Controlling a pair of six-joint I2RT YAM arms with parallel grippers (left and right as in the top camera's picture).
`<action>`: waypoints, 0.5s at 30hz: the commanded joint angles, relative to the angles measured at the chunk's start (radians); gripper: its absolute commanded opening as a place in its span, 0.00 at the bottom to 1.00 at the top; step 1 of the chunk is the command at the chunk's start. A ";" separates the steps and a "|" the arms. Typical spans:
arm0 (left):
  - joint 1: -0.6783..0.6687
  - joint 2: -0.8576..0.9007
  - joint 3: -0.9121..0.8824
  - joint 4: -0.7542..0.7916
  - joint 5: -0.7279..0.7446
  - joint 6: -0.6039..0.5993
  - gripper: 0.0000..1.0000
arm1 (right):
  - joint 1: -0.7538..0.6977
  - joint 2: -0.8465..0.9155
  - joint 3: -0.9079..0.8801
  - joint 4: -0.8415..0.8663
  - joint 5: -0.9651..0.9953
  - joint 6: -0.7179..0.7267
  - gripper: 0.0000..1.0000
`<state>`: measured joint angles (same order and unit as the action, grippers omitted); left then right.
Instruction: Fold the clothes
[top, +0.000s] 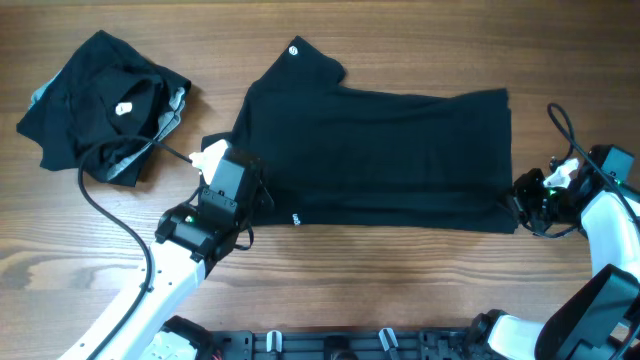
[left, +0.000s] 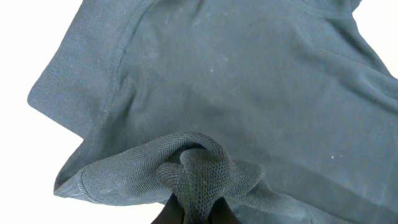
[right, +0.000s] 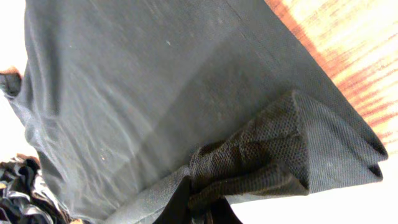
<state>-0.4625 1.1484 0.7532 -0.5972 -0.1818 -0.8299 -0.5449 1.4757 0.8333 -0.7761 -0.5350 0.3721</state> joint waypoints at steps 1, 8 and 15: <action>0.007 0.031 0.014 0.018 -0.056 0.015 0.06 | -0.002 0.013 0.012 0.031 -0.043 -0.002 0.09; 0.007 0.075 0.014 -0.034 -0.055 0.042 0.43 | -0.002 0.013 0.012 -0.005 -0.037 -0.011 0.66; 0.006 0.097 0.011 -0.102 0.218 0.251 0.41 | -0.001 0.013 0.011 -0.105 -0.028 -0.163 0.64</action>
<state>-0.4625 1.2194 0.7532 -0.6746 -0.0883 -0.6960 -0.5449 1.4757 0.8333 -0.8745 -0.5686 0.2714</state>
